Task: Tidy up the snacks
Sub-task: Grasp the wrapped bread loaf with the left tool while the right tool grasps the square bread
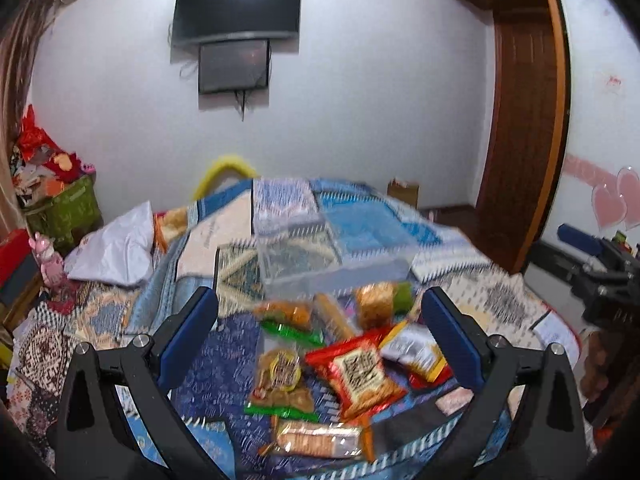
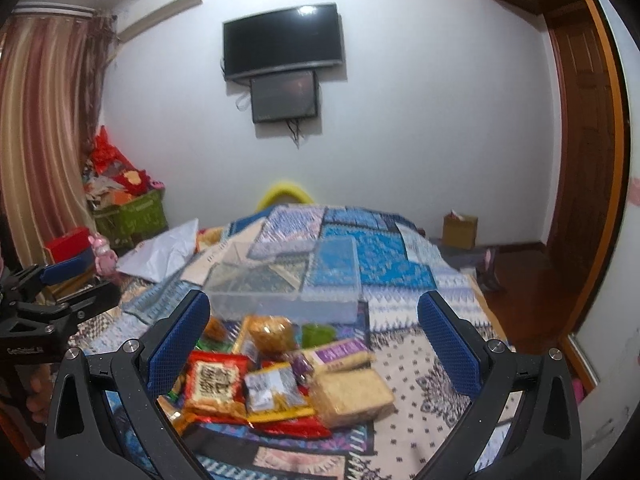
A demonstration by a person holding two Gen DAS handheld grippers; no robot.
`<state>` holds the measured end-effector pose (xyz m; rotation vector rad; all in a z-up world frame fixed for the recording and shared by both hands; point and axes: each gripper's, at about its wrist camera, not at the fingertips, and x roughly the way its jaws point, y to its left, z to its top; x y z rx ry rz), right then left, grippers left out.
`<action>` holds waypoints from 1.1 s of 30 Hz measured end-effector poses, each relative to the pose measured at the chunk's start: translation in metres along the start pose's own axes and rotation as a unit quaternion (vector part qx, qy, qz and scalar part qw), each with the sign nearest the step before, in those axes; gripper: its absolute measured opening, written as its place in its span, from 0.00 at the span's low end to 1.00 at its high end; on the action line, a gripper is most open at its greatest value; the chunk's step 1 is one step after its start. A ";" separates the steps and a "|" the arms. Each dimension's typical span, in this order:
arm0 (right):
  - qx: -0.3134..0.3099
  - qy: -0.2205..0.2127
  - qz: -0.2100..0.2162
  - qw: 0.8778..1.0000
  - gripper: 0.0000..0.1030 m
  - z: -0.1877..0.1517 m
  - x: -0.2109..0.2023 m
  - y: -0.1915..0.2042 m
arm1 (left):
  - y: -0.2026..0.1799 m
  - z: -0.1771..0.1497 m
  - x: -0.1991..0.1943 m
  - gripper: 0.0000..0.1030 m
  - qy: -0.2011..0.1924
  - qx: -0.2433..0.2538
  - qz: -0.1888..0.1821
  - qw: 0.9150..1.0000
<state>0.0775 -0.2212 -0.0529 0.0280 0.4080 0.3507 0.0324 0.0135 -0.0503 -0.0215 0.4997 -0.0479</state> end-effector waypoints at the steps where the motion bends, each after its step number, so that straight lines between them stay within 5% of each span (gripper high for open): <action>1: 0.002 0.009 -0.003 1.000 1.00 -0.004 0.004 -0.004 | 0.002 -0.004 0.004 1.00 0.012 -0.002 -0.001 1.000; 8: 0.004 0.085 -0.013 0.996 1.00 -0.030 0.028 -0.018 | 0.015 -0.038 0.043 1.00 0.112 -0.013 0.011 0.994; 19: 0.019 0.183 0.011 0.983 1.00 -0.057 0.062 -0.014 | 0.014 -0.078 0.077 1.00 0.211 -0.023 0.000 0.977; 31: 0.044 0.240 -0.013 0.970 1.00 -0.070 0.089 -0.038 | 0.018 -0.110 0.101 1.00 0.293 -0.074 -0.046 0.952; 33: 0.041 0.247 -0.013 0.968 1.00 -0.071 0.093 -0.042 | 0.015 -0.110 0.103 1.00 0.290 -0.074 -0.046 0.953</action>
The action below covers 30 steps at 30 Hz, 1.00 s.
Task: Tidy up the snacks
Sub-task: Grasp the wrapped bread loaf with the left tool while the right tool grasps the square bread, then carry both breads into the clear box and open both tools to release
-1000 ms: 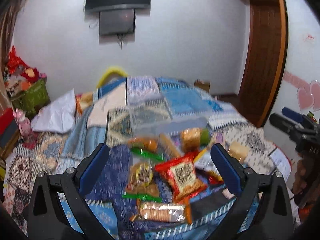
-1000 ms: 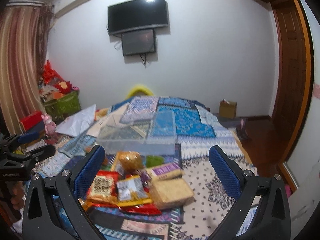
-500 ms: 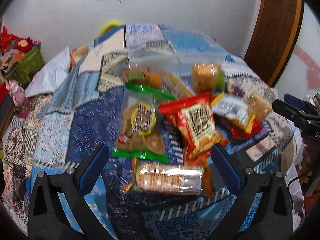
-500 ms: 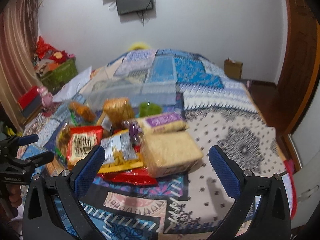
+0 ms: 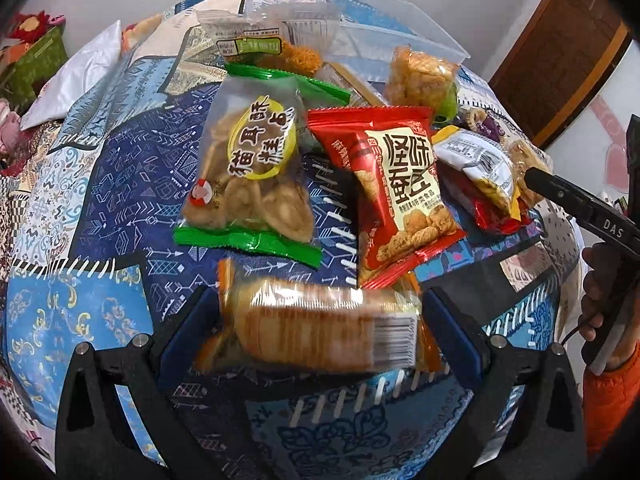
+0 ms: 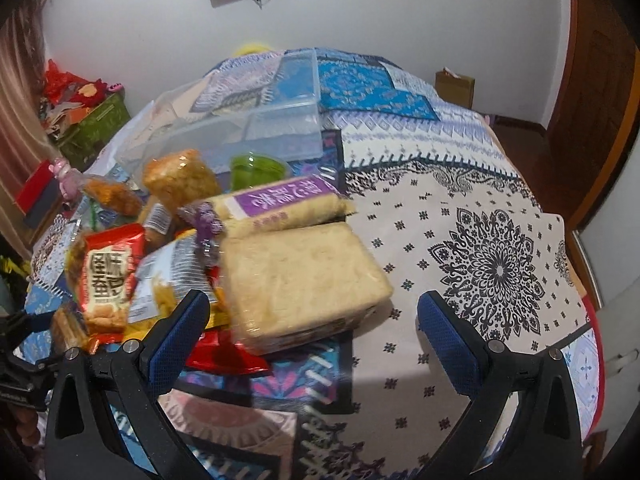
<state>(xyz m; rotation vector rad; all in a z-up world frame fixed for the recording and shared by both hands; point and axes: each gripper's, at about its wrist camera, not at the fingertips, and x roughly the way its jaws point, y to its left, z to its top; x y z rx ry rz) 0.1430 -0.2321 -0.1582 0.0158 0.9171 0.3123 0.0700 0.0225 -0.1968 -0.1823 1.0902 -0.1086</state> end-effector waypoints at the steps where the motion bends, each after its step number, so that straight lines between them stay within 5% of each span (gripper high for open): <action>1: -0.003 0.002 0.000 1.000 1.00 0.001 0.002 -0.001 | -0.002 0.001 0.002 1.00 0.000 0.004 -0.001 1.000; 8: -0.003 0.023 0.048 0.999 1.00 0.010 0.020 -0.013 | -0.013 0.003 0.010 1.00 -0.003 0.035 0.008 0.999; 11: -0.008 0.018 0.051 0.999 1.00 0.010 0.022 -0.012 | -0.011 0.002 0.007 0.85 -0.012 0.035 0.020 0.999; 15: -0.023 0.007 0.059 0.998 0.82 0.006 0.017 -0.005 | -0.005 0.004 0.002 0.81 -0.015 0.026 0.017 0.999; 19: -0.028 -0.002 0.042 0.999 0.81 0.004 0.013 -0.001 | -0.004 0.004 -0.007 0.80 -0.025 0.023 0.027 0.999; 30: -0.027 -0.046 0.050 0.997 0.80 0.013 -0.019 0.004 | -0.009 0.024 -0.064 0.80 -0.125 0.034 0.042 0.991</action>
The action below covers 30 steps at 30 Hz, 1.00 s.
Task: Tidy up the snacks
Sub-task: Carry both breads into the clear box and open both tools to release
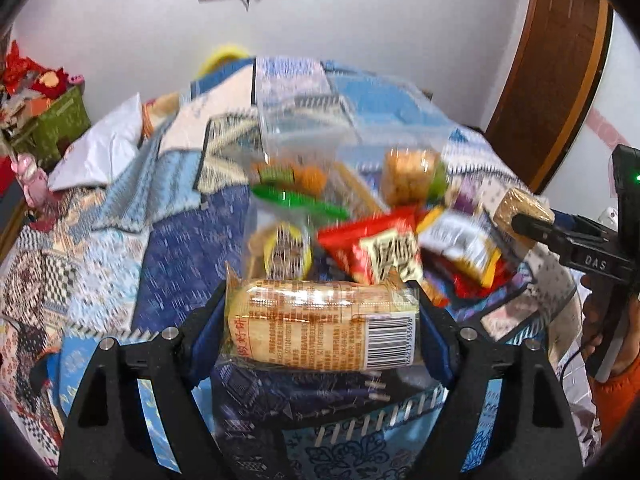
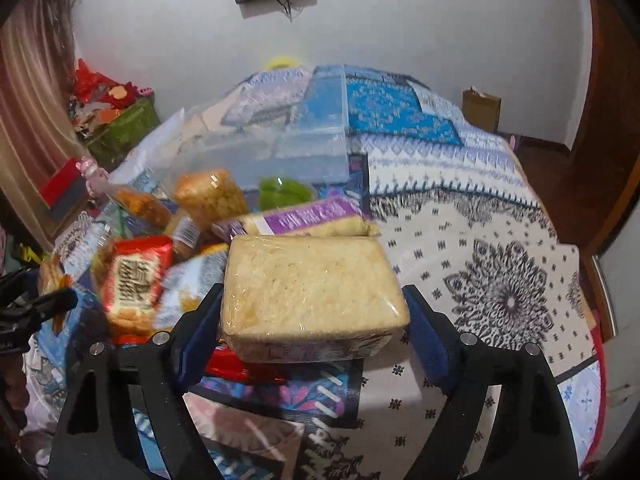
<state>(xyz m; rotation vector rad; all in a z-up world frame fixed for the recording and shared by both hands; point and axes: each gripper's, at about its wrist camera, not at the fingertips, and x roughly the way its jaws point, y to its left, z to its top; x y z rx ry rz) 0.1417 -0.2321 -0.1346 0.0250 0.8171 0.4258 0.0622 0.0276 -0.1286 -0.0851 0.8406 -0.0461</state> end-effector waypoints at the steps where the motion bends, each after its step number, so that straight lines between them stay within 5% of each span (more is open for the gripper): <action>1: -0.001 -0.006 0.001 1.000 0.80 0.003 -0.003 0.001 | 0.000 0.004 -0.003 0.80 -0.007 0.000 0.001 1.000; 12: -0.028 -0.056 0.015 0.998 0.79 0.033 -0.010 0.025 | 0.001 0.062 -0.012 0.80 -0.072 -0.007 0.001 0.997; 30: -0.016 -0.077 0.021 0.997 0.78 0.077 0.004 0.026 | 0.016 0.133 0.011 0.80 -0.094 -0.023 -0.004 0.995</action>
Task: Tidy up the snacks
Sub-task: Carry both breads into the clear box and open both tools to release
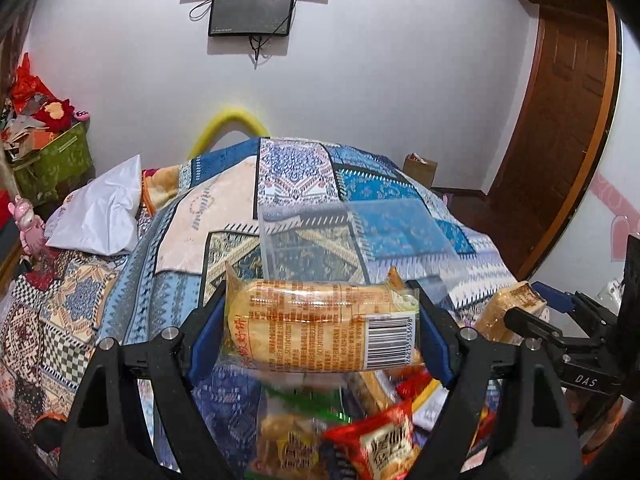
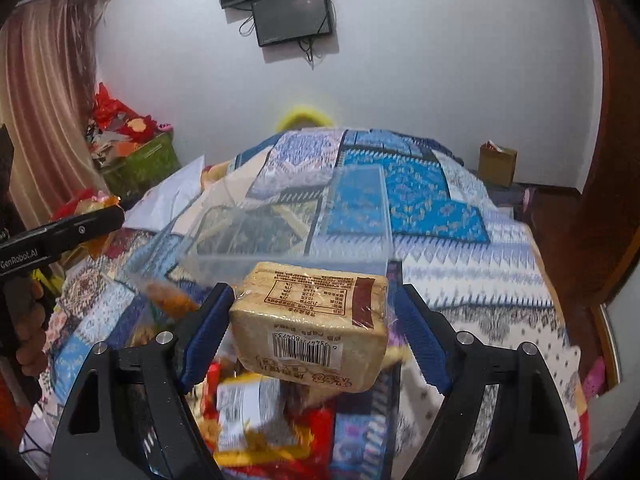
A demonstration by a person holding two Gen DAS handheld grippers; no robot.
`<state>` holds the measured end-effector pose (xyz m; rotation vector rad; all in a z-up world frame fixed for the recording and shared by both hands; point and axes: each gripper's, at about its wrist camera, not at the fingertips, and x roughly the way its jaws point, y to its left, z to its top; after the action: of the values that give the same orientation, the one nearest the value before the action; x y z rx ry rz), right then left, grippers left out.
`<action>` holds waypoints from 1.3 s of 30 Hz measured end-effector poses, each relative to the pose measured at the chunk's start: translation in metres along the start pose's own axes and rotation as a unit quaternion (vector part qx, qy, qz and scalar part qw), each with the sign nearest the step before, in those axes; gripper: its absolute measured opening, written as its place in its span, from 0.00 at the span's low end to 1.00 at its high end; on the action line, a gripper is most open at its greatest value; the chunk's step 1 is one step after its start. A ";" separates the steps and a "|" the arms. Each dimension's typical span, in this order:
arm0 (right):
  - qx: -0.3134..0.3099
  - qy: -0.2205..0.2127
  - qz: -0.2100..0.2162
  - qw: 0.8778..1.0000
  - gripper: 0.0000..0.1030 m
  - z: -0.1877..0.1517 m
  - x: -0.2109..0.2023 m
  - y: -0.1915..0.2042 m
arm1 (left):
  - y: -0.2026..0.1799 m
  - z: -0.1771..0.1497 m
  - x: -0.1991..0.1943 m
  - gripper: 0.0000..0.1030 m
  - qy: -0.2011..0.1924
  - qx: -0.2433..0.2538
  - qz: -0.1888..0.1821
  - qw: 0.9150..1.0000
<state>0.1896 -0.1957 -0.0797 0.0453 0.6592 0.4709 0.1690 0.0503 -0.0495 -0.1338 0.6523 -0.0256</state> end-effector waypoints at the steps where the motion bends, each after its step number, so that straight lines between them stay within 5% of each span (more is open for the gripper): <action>1: 0.001 -0.004 -0.001 1.000 0.78 0.005 0.001 0.000 | 0.000 0.004 0.003 0.80 -0.001 0.002 0.001 1.000; 18: -0.003 -0.002 -0.004 1.000 0.78 0.051 0.069 -0.008 | 0.002 0.038 0.111 0.80 0.066 0.005 0.015 0.998; 34: -0.024 0.097 -0.001 0.995 0.78 0.032 0.135 -0.011 | -0.005 0.018 0.186 0.80 0.194 0.029 0.013 0.981; 39: -0.037 0.118 -0.001 0.992 0.78 0.026 0.140 -0.008 | -0.012 0.014 0.188 0.81 0.199 0.042 0.033 0.979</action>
<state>0.3049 -0.1391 -0.1413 -0.0819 0.8726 0.5028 0.3271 0.0277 -0.1499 -0.0231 1.0536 -0.0156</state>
